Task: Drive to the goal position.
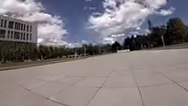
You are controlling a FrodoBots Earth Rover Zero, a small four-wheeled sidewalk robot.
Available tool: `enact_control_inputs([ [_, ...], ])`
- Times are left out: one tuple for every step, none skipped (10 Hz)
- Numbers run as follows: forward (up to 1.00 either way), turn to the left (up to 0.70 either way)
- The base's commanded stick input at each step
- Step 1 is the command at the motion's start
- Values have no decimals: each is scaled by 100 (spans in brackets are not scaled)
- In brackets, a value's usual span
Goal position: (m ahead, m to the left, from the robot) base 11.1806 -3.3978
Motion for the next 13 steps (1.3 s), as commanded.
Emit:
enact_control_inputs([
  [5,0],
  [0,0],
  [-8,0],
  [-24,0],
  [-47,0],
  [-2,0],
  [58,0],
  [70,0],
  [70,0],
  [70,0],
  [70,0],
  [70,0],
  [70,0],
])
